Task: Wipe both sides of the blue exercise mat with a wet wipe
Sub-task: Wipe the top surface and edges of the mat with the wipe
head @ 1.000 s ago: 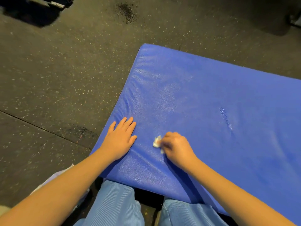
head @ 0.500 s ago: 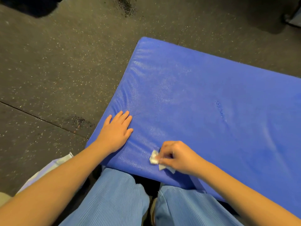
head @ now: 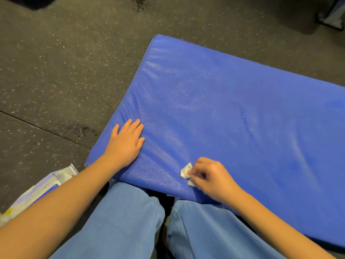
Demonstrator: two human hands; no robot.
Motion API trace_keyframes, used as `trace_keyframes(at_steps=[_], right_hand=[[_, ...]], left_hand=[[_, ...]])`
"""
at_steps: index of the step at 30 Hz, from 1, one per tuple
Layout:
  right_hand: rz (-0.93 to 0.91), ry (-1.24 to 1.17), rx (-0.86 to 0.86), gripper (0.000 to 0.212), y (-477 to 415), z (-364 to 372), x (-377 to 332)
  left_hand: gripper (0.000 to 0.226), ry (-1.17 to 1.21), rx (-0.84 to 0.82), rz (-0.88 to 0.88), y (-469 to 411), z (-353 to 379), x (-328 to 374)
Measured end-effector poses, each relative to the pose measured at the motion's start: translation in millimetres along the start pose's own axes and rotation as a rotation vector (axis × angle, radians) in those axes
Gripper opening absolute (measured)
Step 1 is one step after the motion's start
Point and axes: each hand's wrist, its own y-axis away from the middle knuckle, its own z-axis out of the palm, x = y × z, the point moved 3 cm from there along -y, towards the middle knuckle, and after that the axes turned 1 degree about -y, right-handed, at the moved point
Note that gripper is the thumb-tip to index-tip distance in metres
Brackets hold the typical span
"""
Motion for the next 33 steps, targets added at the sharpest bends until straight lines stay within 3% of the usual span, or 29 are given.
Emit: trace_keyframes(at_steps=[2,4,9,13,15,21,24,27,29,33], right_hand=[[-0.085,0.003,-0.192,0.012,13,5,-4],[-0.069,0.052,-0.223,0.010,10,-3,7],[0.218,0.131,0.206,0.015,-23,-22,26],[0.029,0.015,-0.082,0.013,-7,-1,0],[-0.005,0.068,-0.134,0.011,-4,-7,4],[0.297,0.129,0.282,0.025,-52,-37,43],[0.271,0.163,0.310,0.023,-59,-18,31],[0.004,0.143,0.193,0.019,-47,1,9],[-0.080,0.183,0.131,0.015,-54,-7,18],[0.179,0.221,0.341,0.016,-88,-37,54]], left_hand=[[0.055,0.005,0.007,0.005,3,2,0],[0.056,0.014,0.011,0.007,5,5,-2],[0.056,0.025,0.003,0.006,3,8,-4],[0.056,0.052,0.026,0.009,6,7,-5],[0.055,0.067,0.046,0.013,7,7,-5],[0.055,0.084,0.069,0.023,6,11,-6],[0.071,0.074,0.067,0.026,6,13,-7],[0.089,0.064,0.062,0.021,5,13,-7],[0.092,0.032,0.037,0.021,4,11,-7],[0.085,-0.009,0.060,0.057,-4,3,-4]])
